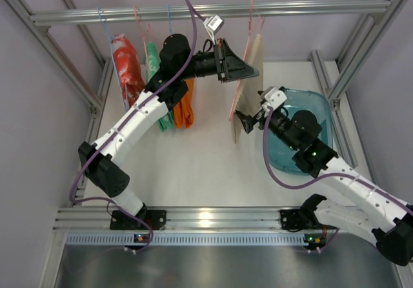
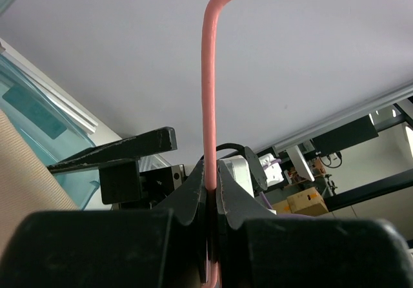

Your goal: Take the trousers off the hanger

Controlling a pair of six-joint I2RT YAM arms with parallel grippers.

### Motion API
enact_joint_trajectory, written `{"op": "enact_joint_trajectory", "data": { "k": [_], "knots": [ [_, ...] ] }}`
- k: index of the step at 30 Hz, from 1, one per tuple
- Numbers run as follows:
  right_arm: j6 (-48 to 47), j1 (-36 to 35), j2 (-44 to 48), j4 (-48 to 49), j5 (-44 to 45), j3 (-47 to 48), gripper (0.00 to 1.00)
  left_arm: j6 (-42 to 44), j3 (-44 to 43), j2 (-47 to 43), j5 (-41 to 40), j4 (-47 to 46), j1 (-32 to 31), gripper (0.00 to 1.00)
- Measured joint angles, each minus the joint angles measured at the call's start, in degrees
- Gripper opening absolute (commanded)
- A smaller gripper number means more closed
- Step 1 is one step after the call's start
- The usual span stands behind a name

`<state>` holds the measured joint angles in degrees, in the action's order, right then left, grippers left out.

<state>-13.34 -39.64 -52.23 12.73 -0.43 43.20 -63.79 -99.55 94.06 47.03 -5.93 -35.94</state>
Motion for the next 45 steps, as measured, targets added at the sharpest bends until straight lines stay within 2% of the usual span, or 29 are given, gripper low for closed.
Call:
{"op": "enact_joint_trajectory", "data": {
  "k": [5, 11, 15, 22, 29, 33, 42, 45],
  "knots": [
    [-1.1, 0.1, -1.9, 2.1, 2.3, 0.9, 0.99, 0.0, 0.0, 0.0, 0.1, 0.0, 0.0, 0.0],
    [-1.6, 5.6, -2.3, 3.1, -0.3, 2.4, 0.9, 0.0, 0.0, 0.0, 0.6, 0.0, 0.0, 0.0],
    [-1.3, 9.5, -2.4, 3.5, -4.0, 2.9, 0.86, 0.1, 0.0, 0.0, 1.1, 0.0, 0.0, 0.0],
    [-1.0, 11.9, -4.3, 2.6, -14.3, 4.2, 0.82, 0.4, 0.0, 0.0, 2.2, 0.0, 0.1, 0.0],
    [-3.4, 14.0, -4.1, -1.8, -24.6, 4.6, 0.7, 0.9, 0.0, 0.0, 3.6, -0.1, 0.0, 0.0],
    [-4.6, 16.3, -4.1, -3.6, -26.8, 4.6, 0.69, 0.9, 0.0, 0.0, 4.0, -0.1, 0.0, 0.0],
    [-5.4, 17.0, -6.1, -2.0, -24.6, 4.6, 0.7, 1.0, 0.0, 0.0, 4.5, -0.1, 0.1, 0.0],
    [-5.8, 17.4, -7.0, -1.7, -24.5, 4.6, 0.75, 1.2, 0.0, 0.0, 4.6, -0.1, 0.1, 0.0]
  ]
}}
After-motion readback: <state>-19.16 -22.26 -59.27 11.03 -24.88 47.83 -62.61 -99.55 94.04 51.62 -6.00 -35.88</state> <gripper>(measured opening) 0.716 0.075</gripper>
